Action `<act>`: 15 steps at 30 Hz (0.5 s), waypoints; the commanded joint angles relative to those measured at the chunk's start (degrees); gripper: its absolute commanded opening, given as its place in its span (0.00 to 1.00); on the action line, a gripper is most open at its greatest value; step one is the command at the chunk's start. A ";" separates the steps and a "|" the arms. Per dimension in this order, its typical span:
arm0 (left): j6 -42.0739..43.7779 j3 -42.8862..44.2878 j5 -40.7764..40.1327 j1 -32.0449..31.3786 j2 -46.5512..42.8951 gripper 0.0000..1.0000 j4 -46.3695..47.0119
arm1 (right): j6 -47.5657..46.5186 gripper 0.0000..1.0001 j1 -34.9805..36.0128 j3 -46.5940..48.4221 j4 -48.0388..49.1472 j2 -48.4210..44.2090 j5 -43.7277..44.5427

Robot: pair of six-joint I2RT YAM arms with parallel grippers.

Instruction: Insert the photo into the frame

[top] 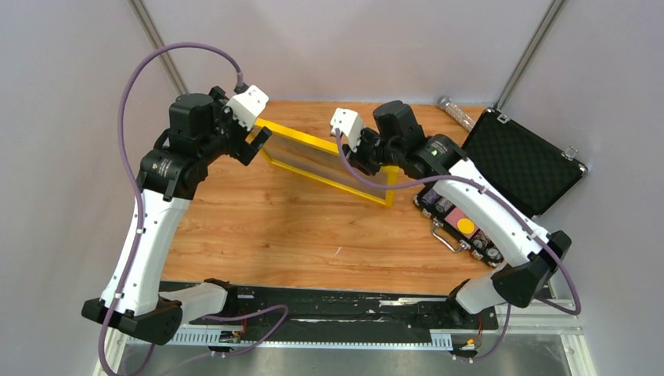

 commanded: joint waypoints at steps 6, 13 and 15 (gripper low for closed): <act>-3.32 2.71 3.56 6.51 0.36 1.00 2.08 | 14.94 0.00 -10.55 16.48 1.55 7.14 -8.65; -3.65 -2.44 5.21 7.92 -0.50 1.00 3.67 | 24.84 0.00 -19.55 27.79 -2.64 14.80 -16.72; -4.04 -4.22 5.78 8.02 -0.67 1.00 4.29 | 27.80 0.00 -22.20 29.18 -2.90 16.44 -18.96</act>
